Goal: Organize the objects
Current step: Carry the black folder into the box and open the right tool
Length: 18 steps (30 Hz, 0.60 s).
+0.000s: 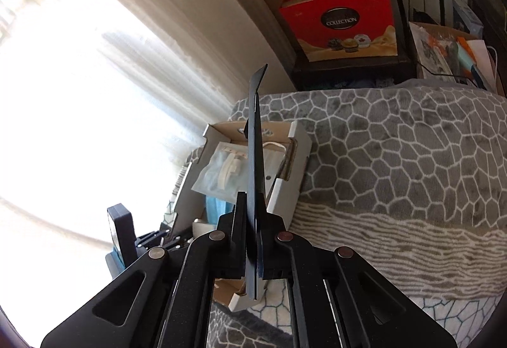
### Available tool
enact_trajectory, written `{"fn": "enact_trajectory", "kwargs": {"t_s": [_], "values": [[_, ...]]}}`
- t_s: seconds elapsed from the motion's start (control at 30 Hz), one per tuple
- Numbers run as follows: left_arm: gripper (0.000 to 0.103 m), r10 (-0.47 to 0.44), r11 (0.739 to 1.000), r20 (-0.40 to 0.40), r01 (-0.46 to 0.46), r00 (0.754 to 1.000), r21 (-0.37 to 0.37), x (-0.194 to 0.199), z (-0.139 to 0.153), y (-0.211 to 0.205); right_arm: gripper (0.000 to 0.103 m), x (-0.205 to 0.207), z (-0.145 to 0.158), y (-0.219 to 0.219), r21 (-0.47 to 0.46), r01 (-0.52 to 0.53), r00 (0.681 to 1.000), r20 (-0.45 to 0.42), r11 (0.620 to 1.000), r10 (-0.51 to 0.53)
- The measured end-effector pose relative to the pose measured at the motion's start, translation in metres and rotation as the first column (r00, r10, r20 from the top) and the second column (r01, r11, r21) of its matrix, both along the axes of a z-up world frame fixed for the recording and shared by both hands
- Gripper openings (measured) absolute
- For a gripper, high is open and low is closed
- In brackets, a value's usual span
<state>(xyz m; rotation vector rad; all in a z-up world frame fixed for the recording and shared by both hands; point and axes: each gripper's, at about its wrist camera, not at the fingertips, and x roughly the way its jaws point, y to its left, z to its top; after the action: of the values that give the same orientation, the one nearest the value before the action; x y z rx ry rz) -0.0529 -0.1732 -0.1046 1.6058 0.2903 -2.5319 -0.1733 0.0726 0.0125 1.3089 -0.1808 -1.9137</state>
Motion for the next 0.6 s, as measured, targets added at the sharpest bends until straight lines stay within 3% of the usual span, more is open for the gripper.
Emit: {"fn": "enact_trajectory", "kwargs": {"t_s": [0.13, 0.43, 0.6], "values": [[0.013, 0.002, 1.0, 0.0, -0.002, 1.0, 0.003, 0.0, 0.0, 0.0, 0.003, 0.012, -0.009, -0.03, 0.077, -0.049, 0.999, -0.015, 0.996, 0.05], [0.013, 0.0, 1.0, -0.001, 0.0, 1.0, 0.007, 0.0, 0.001, 0.002, 0.003, 0.042, -0.019, -0.09, 0.312, -0.048, 0.965, -0.231, 0.949, 0.124], [0.013, 0.0, 1.0, -0.004, 0.0, 1.0, 0.015, 0.001, 0.002, 0.001, 0.005, 0.058, -0.04, -0.113, 0.378, -0.08, 0.948, -0.257, 0.922, 0.188]]}}
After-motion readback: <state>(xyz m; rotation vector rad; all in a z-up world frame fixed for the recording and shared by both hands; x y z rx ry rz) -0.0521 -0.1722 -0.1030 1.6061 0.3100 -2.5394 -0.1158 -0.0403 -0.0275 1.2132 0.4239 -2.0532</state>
